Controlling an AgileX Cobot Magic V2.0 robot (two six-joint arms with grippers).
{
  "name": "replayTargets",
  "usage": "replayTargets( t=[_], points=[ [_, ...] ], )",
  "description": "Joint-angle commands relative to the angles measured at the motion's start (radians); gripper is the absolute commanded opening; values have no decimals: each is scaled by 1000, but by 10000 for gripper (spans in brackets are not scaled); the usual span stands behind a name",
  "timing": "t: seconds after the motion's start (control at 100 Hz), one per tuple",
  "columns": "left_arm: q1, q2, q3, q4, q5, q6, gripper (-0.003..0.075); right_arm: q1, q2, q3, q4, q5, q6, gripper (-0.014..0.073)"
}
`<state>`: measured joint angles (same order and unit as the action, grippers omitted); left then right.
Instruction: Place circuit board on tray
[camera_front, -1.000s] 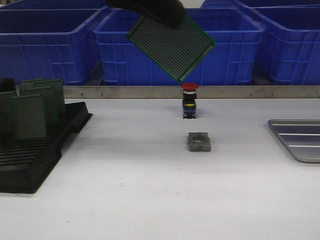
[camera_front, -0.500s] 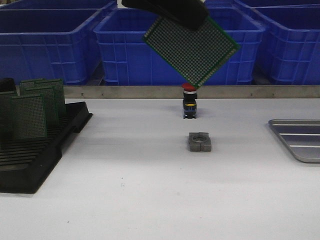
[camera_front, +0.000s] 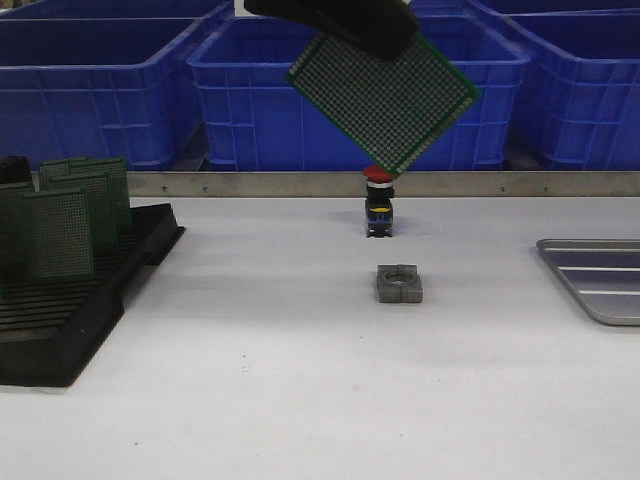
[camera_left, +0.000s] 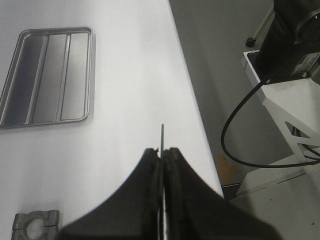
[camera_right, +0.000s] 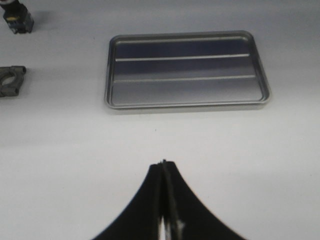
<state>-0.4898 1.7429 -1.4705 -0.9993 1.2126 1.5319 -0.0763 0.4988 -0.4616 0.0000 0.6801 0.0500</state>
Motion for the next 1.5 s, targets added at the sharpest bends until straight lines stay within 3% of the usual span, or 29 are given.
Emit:
replayTargets(
  t=[0.0,0.12,0.24,0.31,0.4,0.48,0.71,0.88,1.02,1.14,1.38,1.49],
  points=[
    [-9,-46,-31,-70,58,-13,-20,2,105,-85,54,-15,-4,-18],
    [-9,-46,-31,-70,58,-13,-20,10,222,-147,229,12,-87,183],
    [-9,-46,-31,-70,58,-13,-20,66,291,-201,452,8,-337,441],
    [-9,-46,-31,-70,58,-13,-20,109,324,-227,594,-1,-482,522],
    [-9,-46,-31,-70,58,-13,-20,156,368,-256,755,-3,-693,524],
    [-9,-46,-31,-70,58,-13,-20,188,416,-274,870,-3,-965,524],
    [-9,-46,-31,-70,58,-13,-20,262,532,-279,1054,7,-1564,524],
    [-9,-46,-31,-70,58,-13,-20,284,625,-282,1238,30,-1700,524],
    [-9,-46,-31,-70,58,-13,-20,286,692,-305,1293,94,-1743,524],
    [-9,-46,-31,-70,58,-13,-20,286,733,-327,1293,122,-1746,451],
    [-9,-46,-31,-70,58,-13,-20,286,761,-335,1293,123,-1746,58],
    [-9,-46,-31,-70,54,-13,-20,286,761,-335,1293,130,-1746,-77]
  ],
)
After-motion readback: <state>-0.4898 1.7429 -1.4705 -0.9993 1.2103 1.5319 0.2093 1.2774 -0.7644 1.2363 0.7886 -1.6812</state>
